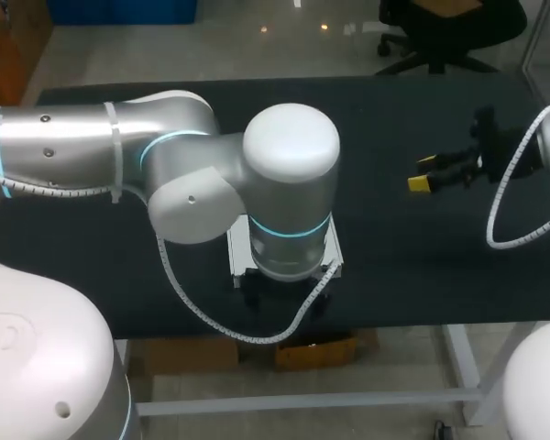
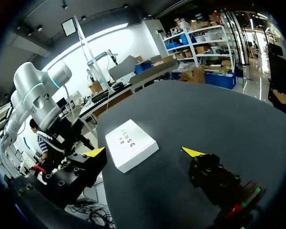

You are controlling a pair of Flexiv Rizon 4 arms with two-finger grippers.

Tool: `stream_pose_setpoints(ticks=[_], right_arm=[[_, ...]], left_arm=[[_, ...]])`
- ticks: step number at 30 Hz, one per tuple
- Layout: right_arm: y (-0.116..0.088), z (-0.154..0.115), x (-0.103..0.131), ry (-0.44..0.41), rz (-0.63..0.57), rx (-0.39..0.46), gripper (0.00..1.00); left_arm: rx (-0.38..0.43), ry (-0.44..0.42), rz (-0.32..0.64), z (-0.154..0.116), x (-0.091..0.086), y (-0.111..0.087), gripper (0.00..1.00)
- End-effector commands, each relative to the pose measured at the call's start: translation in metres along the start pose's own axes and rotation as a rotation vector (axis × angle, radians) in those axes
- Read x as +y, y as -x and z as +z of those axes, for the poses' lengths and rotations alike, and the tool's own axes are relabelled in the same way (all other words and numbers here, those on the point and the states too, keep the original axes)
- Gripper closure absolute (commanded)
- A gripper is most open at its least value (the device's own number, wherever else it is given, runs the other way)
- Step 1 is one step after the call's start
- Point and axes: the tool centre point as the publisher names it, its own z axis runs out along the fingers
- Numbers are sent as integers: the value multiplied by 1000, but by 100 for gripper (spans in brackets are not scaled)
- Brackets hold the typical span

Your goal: Assemble the packaging by folding the flat box into shape, placing the metal phone stand inside, and closing the box properly

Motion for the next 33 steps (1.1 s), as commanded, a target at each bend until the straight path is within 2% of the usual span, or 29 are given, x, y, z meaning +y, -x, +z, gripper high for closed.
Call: stream_pose_setpoints(ticks=[1,7,10,11,18,23,33], right_arm=[[2,-2,-1,3,-1,27,0],[2,-2,-1,3,-1,27,0],[1,-3,8,-19,-20,-25,0],[2,-3,10,-29,-30,-68,0],[22,-9,10,54,-43,-151,0],[34,-13,8,120,-58,-137,0],[49,-16,10,137,-89,-120,0]], left_arm=[[-71,-1,-1,0,-1,-6,0],[-71,-1,-1,0,-1,-6,0],[-54,6,-15,4,-3,-6,0],[-35,10,-25,6,-4,-4,0],[-7,23,-80,17,-13,-1,0],[5,27,-83,21,-21,-1,0],[0,38,-141,24,-38,-4,0]])
